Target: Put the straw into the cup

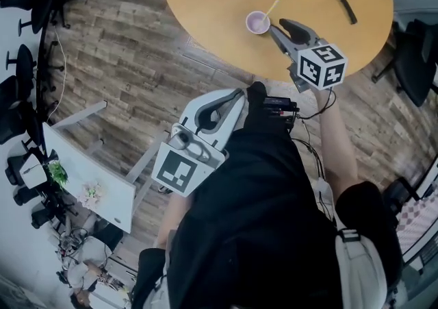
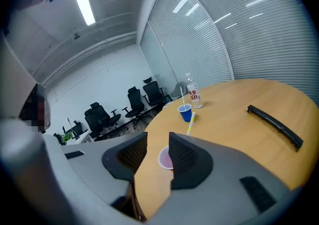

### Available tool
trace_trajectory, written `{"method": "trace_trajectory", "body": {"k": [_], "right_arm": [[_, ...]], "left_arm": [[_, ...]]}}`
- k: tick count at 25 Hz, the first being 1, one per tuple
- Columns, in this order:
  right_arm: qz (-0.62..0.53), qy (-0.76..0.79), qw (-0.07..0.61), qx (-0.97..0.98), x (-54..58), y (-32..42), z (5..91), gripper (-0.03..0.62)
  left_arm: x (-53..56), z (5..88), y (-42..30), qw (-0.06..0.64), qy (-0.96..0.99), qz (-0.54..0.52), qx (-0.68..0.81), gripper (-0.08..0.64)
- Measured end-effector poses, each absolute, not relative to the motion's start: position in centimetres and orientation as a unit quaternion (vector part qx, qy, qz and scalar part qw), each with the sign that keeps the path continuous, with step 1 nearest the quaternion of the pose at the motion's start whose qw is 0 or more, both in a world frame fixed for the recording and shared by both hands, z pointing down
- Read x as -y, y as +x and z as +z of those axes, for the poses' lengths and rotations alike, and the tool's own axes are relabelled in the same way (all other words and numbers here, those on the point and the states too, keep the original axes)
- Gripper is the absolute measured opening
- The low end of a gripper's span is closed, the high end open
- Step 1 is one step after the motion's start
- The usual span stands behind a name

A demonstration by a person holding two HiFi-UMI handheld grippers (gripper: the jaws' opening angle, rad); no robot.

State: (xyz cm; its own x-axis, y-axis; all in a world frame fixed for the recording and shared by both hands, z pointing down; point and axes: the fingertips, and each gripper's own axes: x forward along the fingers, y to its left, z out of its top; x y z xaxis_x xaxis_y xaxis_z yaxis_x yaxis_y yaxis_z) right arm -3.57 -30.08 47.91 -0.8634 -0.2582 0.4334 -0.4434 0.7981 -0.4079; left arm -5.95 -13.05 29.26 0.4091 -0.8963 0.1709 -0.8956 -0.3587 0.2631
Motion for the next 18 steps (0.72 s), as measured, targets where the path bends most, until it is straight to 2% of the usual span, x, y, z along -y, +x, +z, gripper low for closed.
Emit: {"method": "trace_trajectory", "body": {"k": [7, 11, 18], "right_arm": [[0.217, 0.223, 0.145, 0.939, 22.8, -3.5, 42.5, 0.038], [0.209, 0.241, 0.121, 0.94, 17.1, -4.1, 40.4, 0.032], [0.179, 0.23, 0.127, 0.948, 5.6, -7.4, 39.1, 0.032]], "left_arm": [[6.6, 27.6, -8.5, 0.131, 0.853, -0.017, 0.505, 0.018], [1.6, 27.7, -10.7, 0.123, 0.863, -0.015, 0.49, 0.018], [-7.7, 29.2, -15.4, 0.127, 0.866, -0.026, 0.484, 0.018]]}}
